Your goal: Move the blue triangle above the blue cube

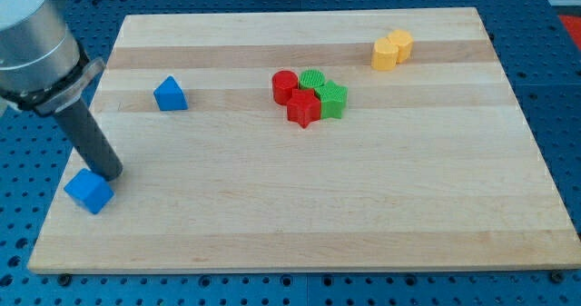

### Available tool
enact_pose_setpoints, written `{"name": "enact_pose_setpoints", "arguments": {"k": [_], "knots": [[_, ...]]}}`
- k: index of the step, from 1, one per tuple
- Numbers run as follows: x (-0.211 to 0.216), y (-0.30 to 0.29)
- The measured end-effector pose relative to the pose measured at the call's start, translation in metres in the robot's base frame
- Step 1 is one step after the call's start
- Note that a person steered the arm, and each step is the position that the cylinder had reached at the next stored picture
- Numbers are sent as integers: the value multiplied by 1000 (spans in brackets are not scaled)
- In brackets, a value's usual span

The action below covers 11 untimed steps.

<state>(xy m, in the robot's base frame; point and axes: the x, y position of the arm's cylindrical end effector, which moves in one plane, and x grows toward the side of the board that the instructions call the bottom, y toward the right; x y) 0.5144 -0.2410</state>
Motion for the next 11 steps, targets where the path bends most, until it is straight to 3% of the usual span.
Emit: {"name": "enact_pose_setpoints", "arguments": {"k": [2, 4, 5, 6, 11], "knots": [[12, -11], [-64, 105], [-117, 137], [-167, 118], [-129, 17]]}}
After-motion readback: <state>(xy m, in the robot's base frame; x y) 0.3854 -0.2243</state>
